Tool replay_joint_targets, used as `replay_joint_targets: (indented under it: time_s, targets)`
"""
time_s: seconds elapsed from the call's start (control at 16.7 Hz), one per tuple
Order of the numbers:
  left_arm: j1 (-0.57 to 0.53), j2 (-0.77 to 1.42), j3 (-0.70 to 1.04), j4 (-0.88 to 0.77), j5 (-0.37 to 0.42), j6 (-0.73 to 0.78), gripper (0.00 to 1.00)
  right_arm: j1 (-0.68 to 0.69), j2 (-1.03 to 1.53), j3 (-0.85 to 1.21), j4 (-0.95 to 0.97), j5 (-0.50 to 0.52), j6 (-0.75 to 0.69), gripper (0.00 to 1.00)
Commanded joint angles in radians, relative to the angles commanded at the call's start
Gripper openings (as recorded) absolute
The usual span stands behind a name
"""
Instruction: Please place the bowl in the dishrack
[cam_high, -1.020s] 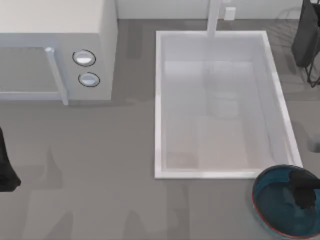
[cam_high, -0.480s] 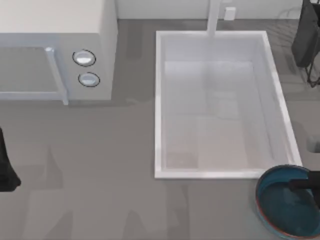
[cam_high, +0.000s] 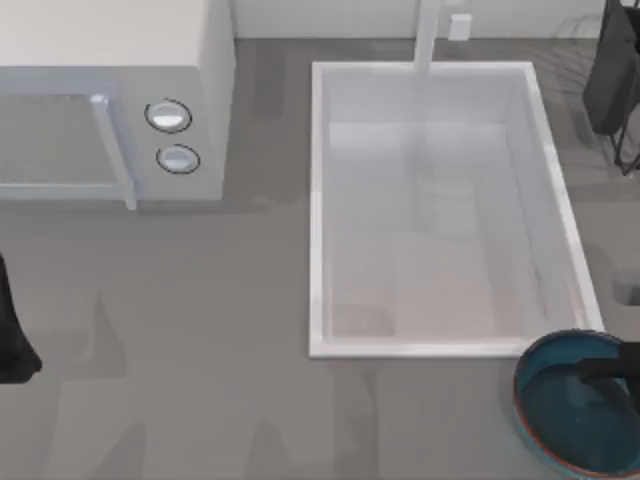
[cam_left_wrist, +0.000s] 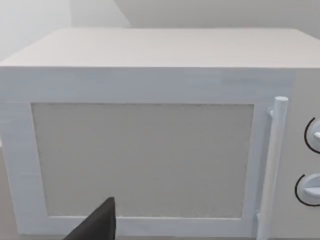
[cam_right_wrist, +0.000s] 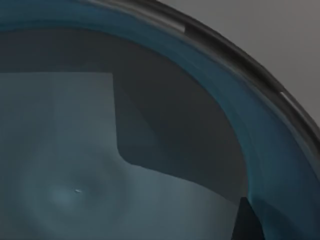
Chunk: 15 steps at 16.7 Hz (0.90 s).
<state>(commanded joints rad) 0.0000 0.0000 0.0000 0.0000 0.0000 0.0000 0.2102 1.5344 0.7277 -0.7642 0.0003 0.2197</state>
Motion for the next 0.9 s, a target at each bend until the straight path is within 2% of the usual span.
replay_joint_targets:
  time_s: [0.24, 0.42, 0.9]
  targets:
    - [0.0, 0.0, 0.0, 0.0, 0.0, 0.0, 1.0, 0.001, -0.001, 0.015, -0.015, 0.001, 0.0, 0.0]
    - [0.0, 0.0, 0.0, 0.0, 0.0, 0.0, 1.0, 0.0, -0.005, 0.112, -0.116, 0.001, 0.001, 0.0]
    - [0.0, 0.0, 0.0, 0.0, 0.0, 0.0, 1.0, -0.008, -0.071, 0.581, -0.692, 0.001, -0.007, 0.0]
